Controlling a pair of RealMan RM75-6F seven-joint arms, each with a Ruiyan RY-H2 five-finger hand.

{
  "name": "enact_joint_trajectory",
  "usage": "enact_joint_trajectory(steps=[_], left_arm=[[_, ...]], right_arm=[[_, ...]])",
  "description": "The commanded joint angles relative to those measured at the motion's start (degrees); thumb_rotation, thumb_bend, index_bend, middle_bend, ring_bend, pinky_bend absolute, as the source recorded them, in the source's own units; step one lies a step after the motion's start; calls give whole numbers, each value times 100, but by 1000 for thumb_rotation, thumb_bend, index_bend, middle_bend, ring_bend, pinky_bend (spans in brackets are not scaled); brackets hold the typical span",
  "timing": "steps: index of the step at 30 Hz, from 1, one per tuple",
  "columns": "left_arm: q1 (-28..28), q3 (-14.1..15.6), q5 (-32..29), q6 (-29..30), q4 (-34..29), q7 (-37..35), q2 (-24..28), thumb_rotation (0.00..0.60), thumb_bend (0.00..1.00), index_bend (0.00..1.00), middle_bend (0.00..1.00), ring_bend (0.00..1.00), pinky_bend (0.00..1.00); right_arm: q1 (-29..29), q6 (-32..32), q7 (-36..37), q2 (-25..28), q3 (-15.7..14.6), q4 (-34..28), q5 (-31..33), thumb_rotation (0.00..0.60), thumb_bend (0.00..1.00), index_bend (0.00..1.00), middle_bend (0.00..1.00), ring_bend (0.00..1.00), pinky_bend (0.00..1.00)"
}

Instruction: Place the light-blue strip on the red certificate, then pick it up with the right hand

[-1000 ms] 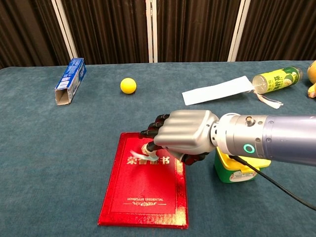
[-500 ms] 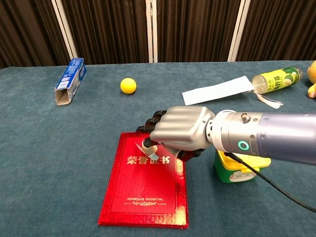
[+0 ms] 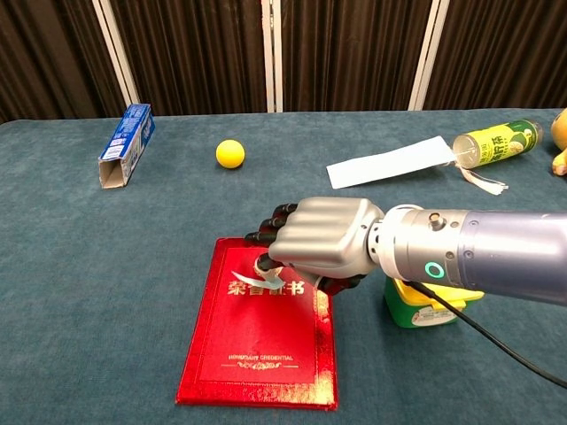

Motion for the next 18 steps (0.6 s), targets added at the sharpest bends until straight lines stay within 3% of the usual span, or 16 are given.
enact_joint_trajectory(steps=[1, 18], left_arm=[[-2, -1, -3, -6, 0, 2, 0, 600, 0, 0, 0, 0, 0], [-7, -13, -18, -25, 3, 10, -4, 600, 0, 0, 0, 0, 0]], right_arm=[[6, 17, 38, 4, 32, -16, 10, 600, 921, 295, 0, 0, 0], [55, 19, 37, -20, 7, 35, 63, 600, 921, 302, 0, 0, 0]])
